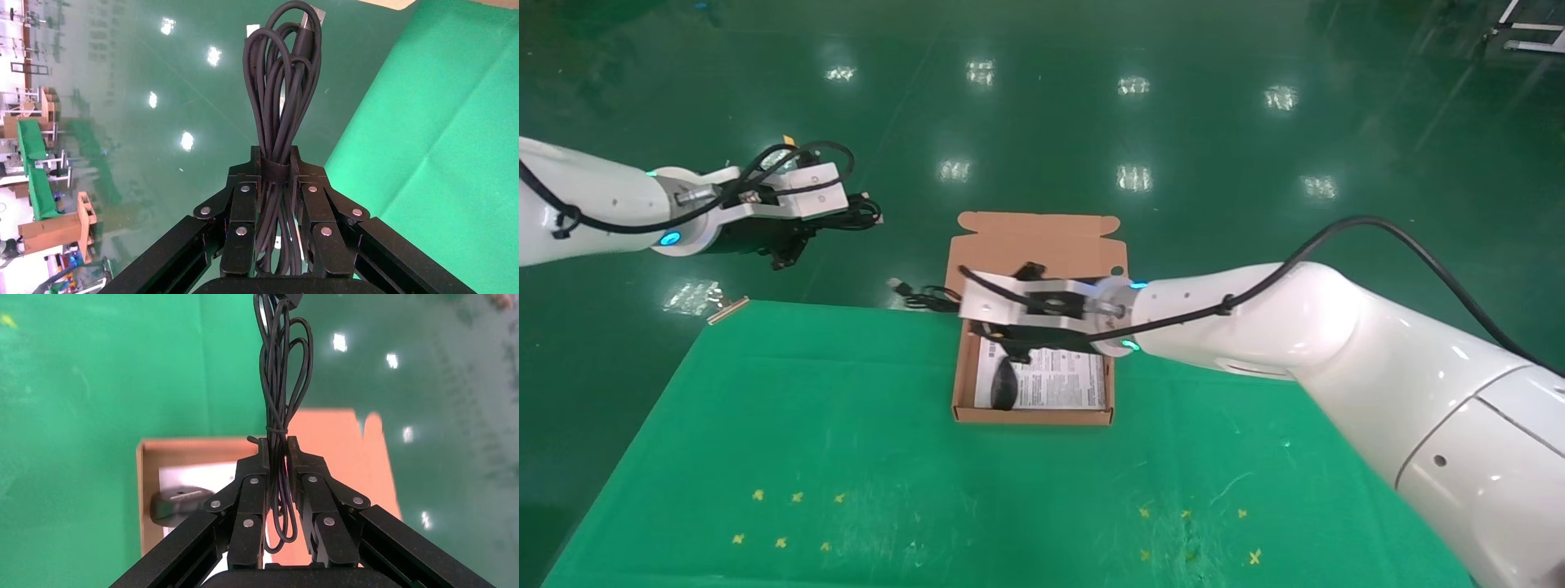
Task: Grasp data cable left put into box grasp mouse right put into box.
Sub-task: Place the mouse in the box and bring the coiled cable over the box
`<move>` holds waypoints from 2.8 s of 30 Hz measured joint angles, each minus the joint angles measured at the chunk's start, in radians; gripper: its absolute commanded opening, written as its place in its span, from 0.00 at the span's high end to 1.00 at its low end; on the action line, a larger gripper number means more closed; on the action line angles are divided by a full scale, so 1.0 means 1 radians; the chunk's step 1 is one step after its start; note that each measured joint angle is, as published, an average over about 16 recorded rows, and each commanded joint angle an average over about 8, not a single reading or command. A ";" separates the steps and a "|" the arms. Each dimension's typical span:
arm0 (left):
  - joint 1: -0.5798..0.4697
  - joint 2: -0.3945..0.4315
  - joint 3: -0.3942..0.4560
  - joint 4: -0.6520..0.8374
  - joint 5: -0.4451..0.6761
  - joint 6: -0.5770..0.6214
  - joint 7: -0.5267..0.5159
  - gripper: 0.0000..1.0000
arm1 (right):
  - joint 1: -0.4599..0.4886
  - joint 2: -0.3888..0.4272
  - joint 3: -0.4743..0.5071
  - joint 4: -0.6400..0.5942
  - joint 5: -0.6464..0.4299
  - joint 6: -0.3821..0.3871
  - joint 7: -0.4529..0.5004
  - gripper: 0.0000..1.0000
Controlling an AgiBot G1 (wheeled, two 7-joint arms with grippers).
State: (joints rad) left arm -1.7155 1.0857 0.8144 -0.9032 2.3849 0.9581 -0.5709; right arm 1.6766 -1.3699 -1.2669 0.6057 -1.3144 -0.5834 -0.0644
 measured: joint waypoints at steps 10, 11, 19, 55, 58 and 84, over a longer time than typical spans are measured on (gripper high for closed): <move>0.000 0.000 0.000 0.000 0.000 0.000 0.000 1.00 | -0.023 0.002 -0.038 -0.102 0.073 0.013 0.014 1.00; 0.000 0.000 0.000 0.000 0.000 0.000 0.000 1.00 | -0.026 0.002 -0.041 -0.109 0.079 0.014 0.017 1.00; 0.000 0.000 0.000 0.000 0.000 0.000 0.000 1.00 | -0.051 0.002 -0.062 -0.148 0.127 0.011 0.044 0.66; 0.214 0.189 0.060 0.079 -0.114 -0.219 0.179 1.00 | 0.000 0.280 -0.132 0.101 0.087 0.059 0.193 0.00; 0.228 0.220 0.070 0.118 -0.144 -0.260 0.219 1.00 | 0.011 0.332 -0.146 0.156 0.066 0.070 0.231 0.00; 0.232 0.285 0.301 0.215 -0.450 -0.442 0.340 0.00 | 0.094 0.568 -0.273 0.473 -0.150 0.117 0.549 0.00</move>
State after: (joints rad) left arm -1.4838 1.3707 1.1154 -0.6887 1.9348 0.5163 -0.2307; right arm 1.7706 -0.8019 -1.5395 1.0786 -1.4649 -0.4661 0.4847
